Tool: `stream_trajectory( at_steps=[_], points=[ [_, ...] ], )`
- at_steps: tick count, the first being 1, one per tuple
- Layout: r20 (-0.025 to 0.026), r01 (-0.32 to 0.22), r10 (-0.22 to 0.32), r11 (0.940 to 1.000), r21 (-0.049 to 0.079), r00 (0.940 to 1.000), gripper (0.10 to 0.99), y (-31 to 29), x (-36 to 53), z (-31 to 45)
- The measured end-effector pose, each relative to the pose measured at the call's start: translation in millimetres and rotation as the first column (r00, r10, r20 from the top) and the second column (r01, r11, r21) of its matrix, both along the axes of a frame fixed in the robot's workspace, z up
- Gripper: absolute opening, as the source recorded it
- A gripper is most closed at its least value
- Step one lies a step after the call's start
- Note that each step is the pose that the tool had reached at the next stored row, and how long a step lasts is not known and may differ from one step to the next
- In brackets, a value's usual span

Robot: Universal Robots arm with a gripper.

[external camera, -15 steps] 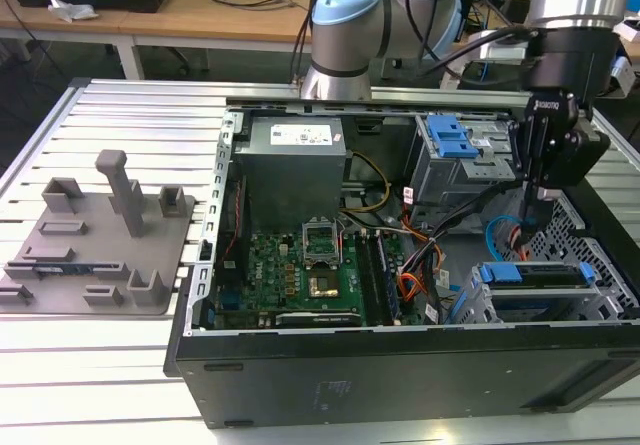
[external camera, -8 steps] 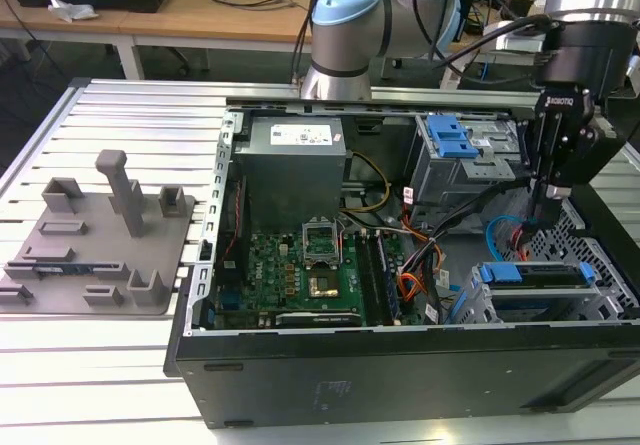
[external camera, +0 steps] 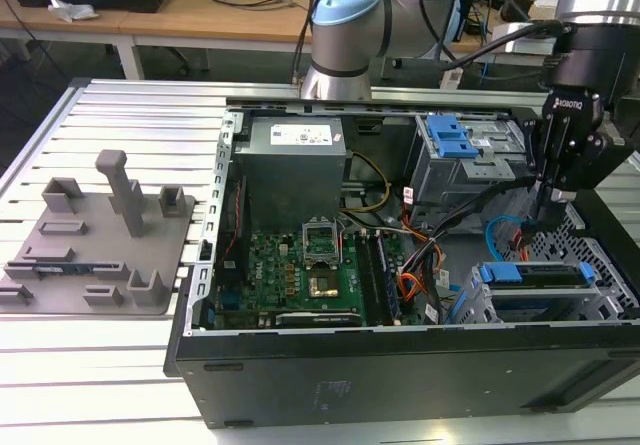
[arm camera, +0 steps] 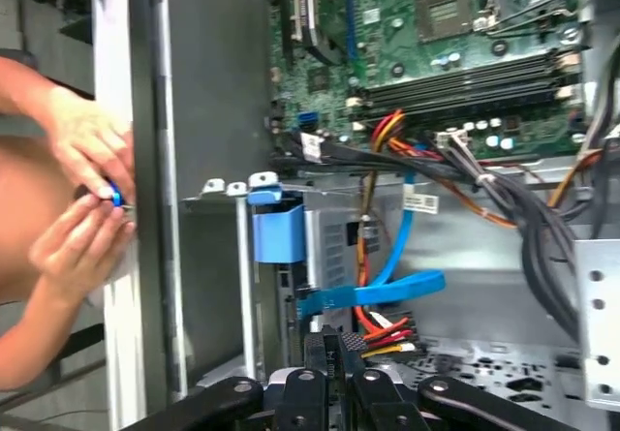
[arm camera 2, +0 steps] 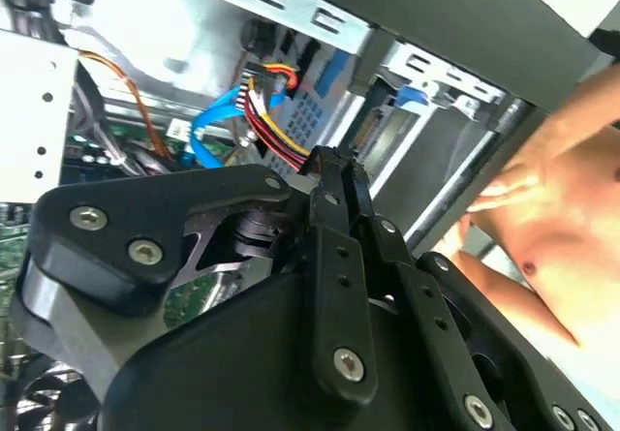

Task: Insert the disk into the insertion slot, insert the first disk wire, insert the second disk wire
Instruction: 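Insert the first disk wire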

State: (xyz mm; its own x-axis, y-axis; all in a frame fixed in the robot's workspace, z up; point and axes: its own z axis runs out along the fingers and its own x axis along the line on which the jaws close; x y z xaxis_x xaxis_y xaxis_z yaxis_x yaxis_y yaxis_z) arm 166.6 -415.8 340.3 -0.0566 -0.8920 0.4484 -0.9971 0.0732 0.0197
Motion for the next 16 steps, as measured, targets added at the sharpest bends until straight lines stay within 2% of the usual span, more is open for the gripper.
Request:
stream_trajectory(
  at_steps=[2,5,6,8,9,10,16],
  points=[
    [0.0000,0.001,-0.001,0.9998,0.022,1.0000,0.165,-1.3,0.2,1.8],
    [-0.0001,0.001,-0.001,0.9991,0.043,1.0000,0.165,-3.5,0.6,5.4],
    [-0.0001,0.001,-0.001,0.9985,0.054,1.0000,0.165,-4.8,1.2,7.9],
    [-0.0001,0.001,-0.001,0.9960,0.090,1.0000,0.165,-7.9,1.9,8.8],
    [-0.0001,0.001,-0.001,0.9951,0.099,1.0000,0.165,-9.2,2.2,8.9],
    [-0.0001,0.001,-0.001,0.9934,0.115,1.0000,0.165,-11.6,2.4,8.9],
    [-0.0002,0.001,-0.001,0.9890,0.148,1.0000,0.165,-22.7,3.2,11.7]
  ],
)
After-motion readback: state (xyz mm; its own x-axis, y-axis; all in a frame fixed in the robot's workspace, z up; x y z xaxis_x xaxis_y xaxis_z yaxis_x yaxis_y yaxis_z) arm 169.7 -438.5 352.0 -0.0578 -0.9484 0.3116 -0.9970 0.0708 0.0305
